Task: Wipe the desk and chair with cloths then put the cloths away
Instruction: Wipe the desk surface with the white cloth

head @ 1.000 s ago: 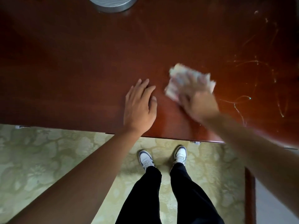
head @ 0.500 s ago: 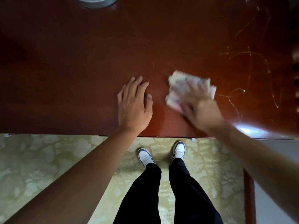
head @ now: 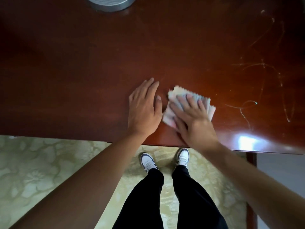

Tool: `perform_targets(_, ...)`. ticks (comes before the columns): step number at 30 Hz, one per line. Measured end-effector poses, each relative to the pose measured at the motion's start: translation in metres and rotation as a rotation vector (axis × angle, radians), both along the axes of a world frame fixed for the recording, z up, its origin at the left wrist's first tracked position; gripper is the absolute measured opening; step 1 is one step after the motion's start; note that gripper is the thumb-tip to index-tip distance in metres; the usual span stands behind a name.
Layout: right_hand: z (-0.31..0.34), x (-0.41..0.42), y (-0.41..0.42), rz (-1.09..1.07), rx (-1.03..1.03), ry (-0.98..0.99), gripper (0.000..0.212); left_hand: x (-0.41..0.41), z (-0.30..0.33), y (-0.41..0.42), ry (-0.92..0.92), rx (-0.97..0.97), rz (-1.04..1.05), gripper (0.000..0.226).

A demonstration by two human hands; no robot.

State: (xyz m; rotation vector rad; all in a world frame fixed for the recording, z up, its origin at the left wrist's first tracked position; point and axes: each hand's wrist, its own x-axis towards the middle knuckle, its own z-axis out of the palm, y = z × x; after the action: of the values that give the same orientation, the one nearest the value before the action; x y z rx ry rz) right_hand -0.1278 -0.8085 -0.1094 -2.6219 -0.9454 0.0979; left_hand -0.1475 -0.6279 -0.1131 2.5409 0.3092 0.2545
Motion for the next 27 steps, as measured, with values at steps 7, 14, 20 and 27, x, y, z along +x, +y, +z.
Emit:
perform_targets(7, -0.005, 0.046, 0.087, 0.058, 0.003, -0.044, 0.047, -0.003, 0.005, 0.051, 0.033, -0.053, 0.097, 0.046)
perform_targets(14, -0.003, 0.091, 0.076, 0.318, -0.004, -0.037, 0.046, 0.004, -0.001, 0.058, 0.018, 0.093, 0.068, 0.042)
perform_targets(20, -0.006, 0.210, 0.145, -0.074, -0.050, -0.050, 0.050, 0.013, -0.001, 0.057, -0.005, 0.093, 0.108, 0.039)
perform_targets(27, 0.001, 0.118, 0.099, 0.537, 0.087, 0.021, 0.037, 0.012, 0.000, 0.053, 0.028, 0.112, 0.214, 0.049)
